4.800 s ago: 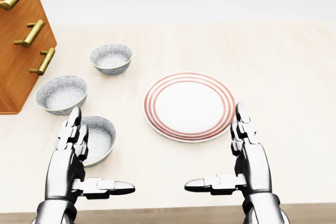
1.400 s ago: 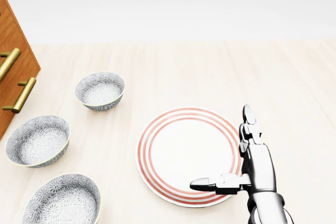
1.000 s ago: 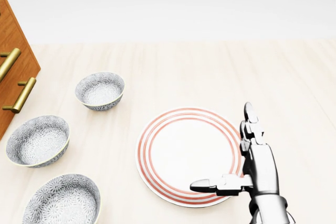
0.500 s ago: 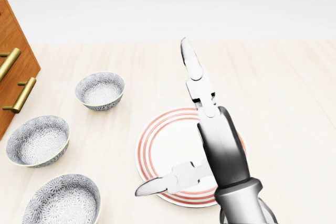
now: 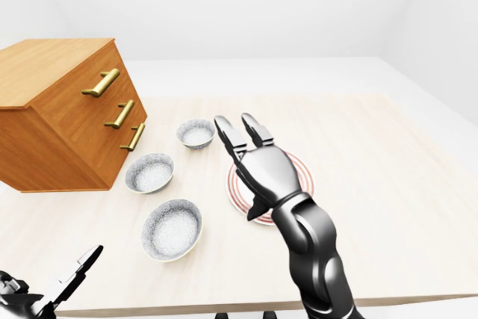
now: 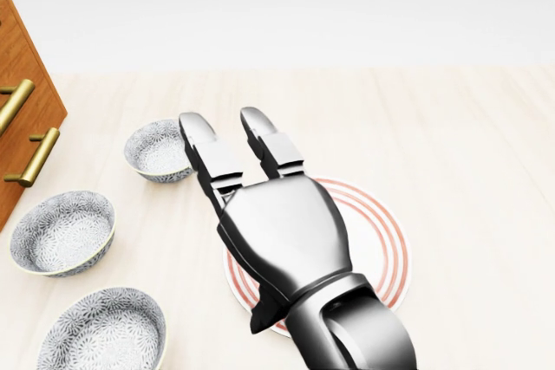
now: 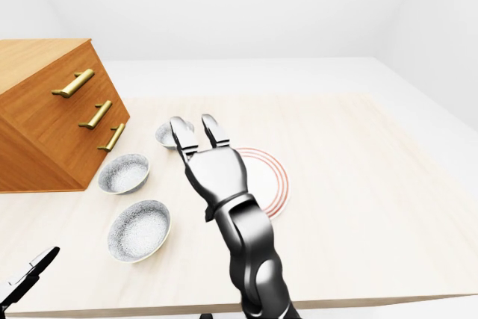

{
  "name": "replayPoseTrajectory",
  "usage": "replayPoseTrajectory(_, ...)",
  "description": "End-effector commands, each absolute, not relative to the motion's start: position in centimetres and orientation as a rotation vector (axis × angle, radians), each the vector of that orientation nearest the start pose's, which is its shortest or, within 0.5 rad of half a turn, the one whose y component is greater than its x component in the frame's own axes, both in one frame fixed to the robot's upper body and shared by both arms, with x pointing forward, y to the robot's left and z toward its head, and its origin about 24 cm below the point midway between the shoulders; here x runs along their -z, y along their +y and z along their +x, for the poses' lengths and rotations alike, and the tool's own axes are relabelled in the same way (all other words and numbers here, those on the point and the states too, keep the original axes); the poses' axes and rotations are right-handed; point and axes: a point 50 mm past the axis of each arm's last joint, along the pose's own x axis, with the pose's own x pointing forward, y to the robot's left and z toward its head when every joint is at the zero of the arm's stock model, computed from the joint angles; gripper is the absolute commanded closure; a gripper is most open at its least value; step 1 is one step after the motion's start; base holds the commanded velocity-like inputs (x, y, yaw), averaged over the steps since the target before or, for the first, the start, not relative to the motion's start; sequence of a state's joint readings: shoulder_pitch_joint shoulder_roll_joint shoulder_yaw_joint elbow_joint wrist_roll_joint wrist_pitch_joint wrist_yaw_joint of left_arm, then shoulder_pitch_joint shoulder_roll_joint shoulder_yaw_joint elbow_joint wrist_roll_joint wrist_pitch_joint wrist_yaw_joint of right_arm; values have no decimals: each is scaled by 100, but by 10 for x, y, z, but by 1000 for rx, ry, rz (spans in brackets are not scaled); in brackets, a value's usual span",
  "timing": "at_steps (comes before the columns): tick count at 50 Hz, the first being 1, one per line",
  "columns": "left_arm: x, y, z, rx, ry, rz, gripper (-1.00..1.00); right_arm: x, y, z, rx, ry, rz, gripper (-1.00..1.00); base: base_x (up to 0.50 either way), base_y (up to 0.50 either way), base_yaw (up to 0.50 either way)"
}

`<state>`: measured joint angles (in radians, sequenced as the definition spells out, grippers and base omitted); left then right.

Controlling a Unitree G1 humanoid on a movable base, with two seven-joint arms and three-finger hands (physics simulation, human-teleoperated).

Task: Put the bowl at the front on the plate.

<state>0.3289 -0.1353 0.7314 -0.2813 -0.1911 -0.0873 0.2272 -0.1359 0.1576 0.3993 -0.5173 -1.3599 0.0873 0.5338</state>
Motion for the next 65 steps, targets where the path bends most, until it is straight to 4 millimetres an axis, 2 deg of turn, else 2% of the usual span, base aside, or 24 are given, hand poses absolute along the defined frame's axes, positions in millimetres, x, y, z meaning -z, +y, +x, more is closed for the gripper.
replayPoseTrajectory(1,-45,312,101,-1058,-70,-52,-100,-172,-34,228,-246,-243,-1486,-100,0,0,0)
replayPoseTrajectory(10,-48,312,99,-1057,-78,-51,-100,-178,-36,223,-208,-248,-1477,-100,0,0,0)
replayPoseTrajectory(17,-42,312,101,-1056,-57,-61,-100,-171,-40,222,-194,-217,-1551,-100,0,0,0)
replayPoseTrajectory(28,-43,312,101,-1056,-63,-62,-100,-160,-38,223,-247,-173,-1517,-100,0,0,0)
replayPoseTrajectory(49,-44,312,101,-1056,-64,-62,-100,-160,-38,223,-251,-180,-1526,-100,0,0,0)
replayPoseTrajectory(55,-43,312,101,-1056,-59,-60,-100,-165,-24,221,-294,-250,-1505,-100,0,0,0)
replayPoseTrajectory(65,-40,312,102,-1052,-47,-62,-100,-158,-4,213,-403,-290,-1474,-100,0,0,0)
